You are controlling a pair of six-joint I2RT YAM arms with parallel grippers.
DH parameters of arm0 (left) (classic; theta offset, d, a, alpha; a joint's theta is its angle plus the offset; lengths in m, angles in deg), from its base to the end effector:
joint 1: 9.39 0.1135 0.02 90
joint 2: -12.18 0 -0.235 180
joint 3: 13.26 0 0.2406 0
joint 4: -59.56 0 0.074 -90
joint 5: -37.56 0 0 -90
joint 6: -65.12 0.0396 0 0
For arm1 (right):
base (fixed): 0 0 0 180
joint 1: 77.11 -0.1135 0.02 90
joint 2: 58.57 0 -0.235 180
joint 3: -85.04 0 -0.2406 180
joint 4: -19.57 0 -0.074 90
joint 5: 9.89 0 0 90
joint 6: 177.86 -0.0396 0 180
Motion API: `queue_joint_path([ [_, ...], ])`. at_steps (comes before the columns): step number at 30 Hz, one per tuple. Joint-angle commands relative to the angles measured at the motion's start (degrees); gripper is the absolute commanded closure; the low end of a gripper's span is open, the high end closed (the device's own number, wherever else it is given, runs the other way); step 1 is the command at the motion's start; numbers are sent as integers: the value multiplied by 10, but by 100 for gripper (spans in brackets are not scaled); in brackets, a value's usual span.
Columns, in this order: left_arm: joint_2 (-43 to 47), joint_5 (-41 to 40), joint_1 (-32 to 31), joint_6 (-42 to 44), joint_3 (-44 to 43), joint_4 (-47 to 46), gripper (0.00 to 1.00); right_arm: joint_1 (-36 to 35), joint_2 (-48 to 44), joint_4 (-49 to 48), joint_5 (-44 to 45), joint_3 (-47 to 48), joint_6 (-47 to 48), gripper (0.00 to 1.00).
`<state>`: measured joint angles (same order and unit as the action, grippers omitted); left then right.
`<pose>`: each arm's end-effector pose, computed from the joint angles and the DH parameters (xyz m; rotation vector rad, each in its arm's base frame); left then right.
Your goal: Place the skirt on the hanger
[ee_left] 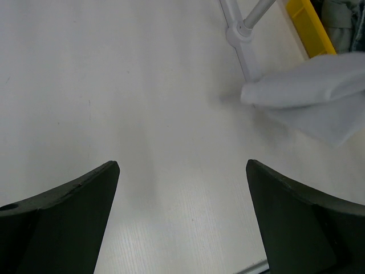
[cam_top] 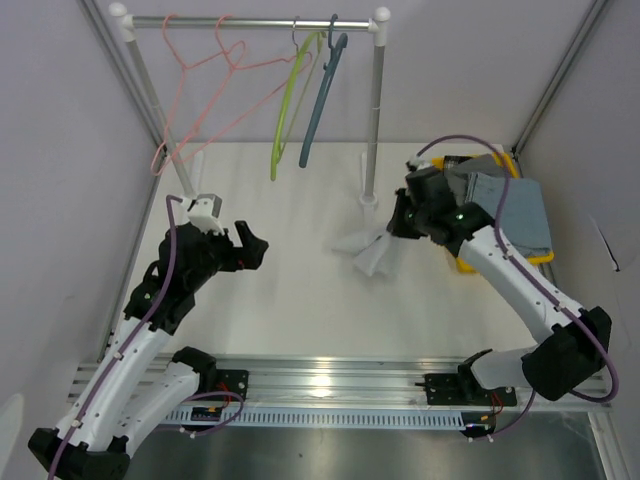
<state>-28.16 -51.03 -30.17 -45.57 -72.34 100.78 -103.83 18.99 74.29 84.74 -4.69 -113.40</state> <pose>0.1620 -0.0625 0.2995 0.0180 1.9965 -0.4955 0.2590 0.1268 0.3200 0.0179 2.3301 0.3722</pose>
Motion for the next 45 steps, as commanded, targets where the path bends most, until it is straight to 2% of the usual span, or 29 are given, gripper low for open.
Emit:
queue_joint_path([
  [1, 3, -11, -2, -22, -34, 8, 1, -93, -26, -29, 0, -80, -38, 89],
  [3, -2, -28, -1, -30, -31, 11, 1, -120, -11, -56, -8, -145, -52, 83],
  [5, -11, -26, -1, -40, -25, 7, 1, -152, 0, -84, -36, -184, -62, 72],
  [6, -23, -21, -2, -44, -17, 3, 1, -165, 1, -108, -40, -208, -64, 63],
  [7, -30, -19, -2, -48, -14, 0, 1, -177, 0, -112, -39, -216, -66, 39],
  [10, -72, 9, -2, -76, -2, -14, 1, -193, -9, -110, -18, -230, -91, 13],
  [13, -115, 51, -3, -105, 19, -58, 1, -192, -41, -98, 28, -248, -129, 7],
  [15, -147, 57, -15, -117, 21, -74, 1, -186, -68, -78, 85, -264, -173, 7],
  [21, -206, 58, -46, -155, 21, -132, 1, -170, -194, -100, 128, -379, -284, 9],
  [25, -240, 57, -65, -173, 11, -159, 1, -174, -216, -101, 136, -415, -340, 28],
  [28, -263, 51, -82, -176, -4, -164, 1, -180, -199, -137, 121, -447, -369, 41],
  [30, -267, 47, -91, -177, -4, -167, 1, -187, -189, -123, 137, -451, -407, 47],
  [32, -266, 47, -95, -178, -4, -166, 1, -207, -210, -107, 179, -461, -433, 43],
  [36, -262, 45, -95, -173, -1, -163, 1, -236, -330, -98, 226, -481, -450, 27],
  [37, -262, 44, -95, -173, 0, -162, 1, -241, -340, -84, 236, -479, -461, 25],
  [39, -265, 42, -95, -173, 3, -166, 1, -256, -351, -36, 266, -471, -481, 24],
  [41, -268, 41, -95, -175, 6, -170, 1, -271, -366, 8, 291, -480, -547, 25],
  [43, -274, 42, -96, -179, 8, -176, 1, -278, -375, 7, 289, -497, -583, 29],
  [45, -282, 44, -98, -182, 5, -186, 1, -273, -364, -33, 270, -522, -587, 34],
])
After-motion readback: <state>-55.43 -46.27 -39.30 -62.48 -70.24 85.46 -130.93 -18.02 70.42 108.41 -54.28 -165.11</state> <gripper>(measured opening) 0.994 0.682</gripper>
